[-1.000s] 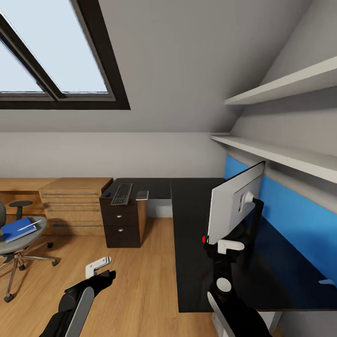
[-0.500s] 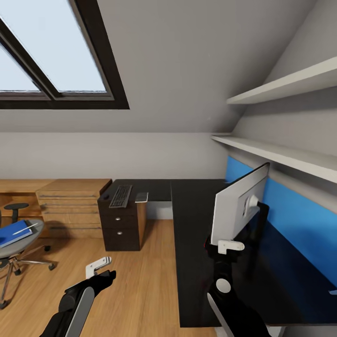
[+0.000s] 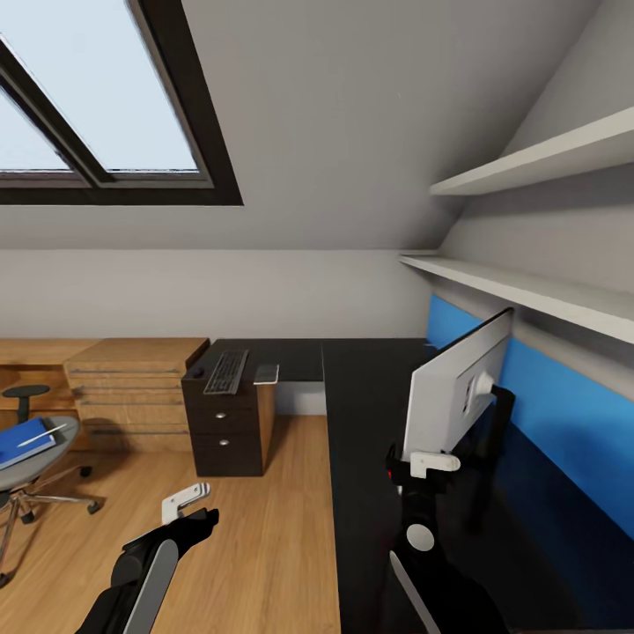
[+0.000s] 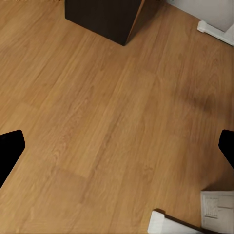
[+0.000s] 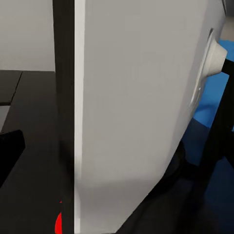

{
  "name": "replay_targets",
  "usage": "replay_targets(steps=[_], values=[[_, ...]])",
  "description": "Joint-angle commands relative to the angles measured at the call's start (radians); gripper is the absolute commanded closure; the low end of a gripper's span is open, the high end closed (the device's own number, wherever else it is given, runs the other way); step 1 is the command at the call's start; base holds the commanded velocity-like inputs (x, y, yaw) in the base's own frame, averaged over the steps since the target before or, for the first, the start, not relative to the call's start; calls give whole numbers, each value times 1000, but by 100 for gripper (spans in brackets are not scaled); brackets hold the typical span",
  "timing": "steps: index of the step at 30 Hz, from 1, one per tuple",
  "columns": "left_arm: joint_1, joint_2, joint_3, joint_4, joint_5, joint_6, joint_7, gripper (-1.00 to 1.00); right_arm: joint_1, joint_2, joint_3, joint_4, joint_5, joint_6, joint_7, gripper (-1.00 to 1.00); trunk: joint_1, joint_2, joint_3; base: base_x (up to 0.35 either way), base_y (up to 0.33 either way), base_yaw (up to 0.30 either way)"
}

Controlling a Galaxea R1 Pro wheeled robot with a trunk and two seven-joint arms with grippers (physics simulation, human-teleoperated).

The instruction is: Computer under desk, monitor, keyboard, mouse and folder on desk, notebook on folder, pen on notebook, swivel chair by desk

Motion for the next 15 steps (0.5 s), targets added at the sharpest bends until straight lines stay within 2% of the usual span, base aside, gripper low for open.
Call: replay_targets(steps=[1, 9, 15], values=[[-1, -1, 1, -1, 11, 3, 8, -100, -1, 0, 2, 0, -5, 0, -6, -100, 0, -1, -2, 133, 0, 0], [-1, -1, 1, -1, 11, 4, 8, -100, -1, 1, -2, 15, -5, 1, -6, -100, 0, -1, -2, 41, 0, 0], [-1, -1, 1, -2, 11, 3, 8, -100, -1, 1, -5, 19, -5, 1, -7, -100, 0, -1, -2, 156, 0, 0]])
